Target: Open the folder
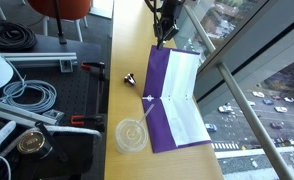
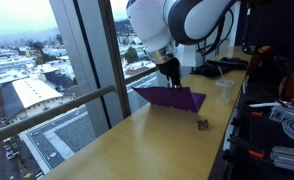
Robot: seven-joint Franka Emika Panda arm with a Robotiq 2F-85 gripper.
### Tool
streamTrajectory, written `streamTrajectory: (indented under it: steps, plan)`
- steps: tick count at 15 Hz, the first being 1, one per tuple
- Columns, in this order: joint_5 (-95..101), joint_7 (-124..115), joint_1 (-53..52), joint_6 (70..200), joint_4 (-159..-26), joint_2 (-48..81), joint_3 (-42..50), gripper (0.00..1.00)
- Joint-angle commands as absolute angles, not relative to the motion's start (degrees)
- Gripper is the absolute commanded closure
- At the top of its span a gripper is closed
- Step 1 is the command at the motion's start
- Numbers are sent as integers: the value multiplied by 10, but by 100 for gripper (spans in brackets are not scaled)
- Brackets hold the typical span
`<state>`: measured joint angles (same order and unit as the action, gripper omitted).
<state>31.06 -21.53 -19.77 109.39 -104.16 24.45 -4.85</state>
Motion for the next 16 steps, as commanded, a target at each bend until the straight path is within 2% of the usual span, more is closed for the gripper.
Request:
streamTrajectory:
  steps: [1, 4, 5, 6, 10, 16]
  plan:
    - [304, -243, -205, 1058, -999, 267, -47, 100]
    - [297, -256, -205, 1049, -994, 271, -48, 100]
    - [296, -256, -205, 1052, -997, 267, -50, 74]
    - [293, -256, -205, 1053, -999, 263, -51, 73]
    - [253, -234, -192, 1105, -1028, 215, -68, 45]
    - [139, -137, -131, 1263, -1112, 131, -70, 2]
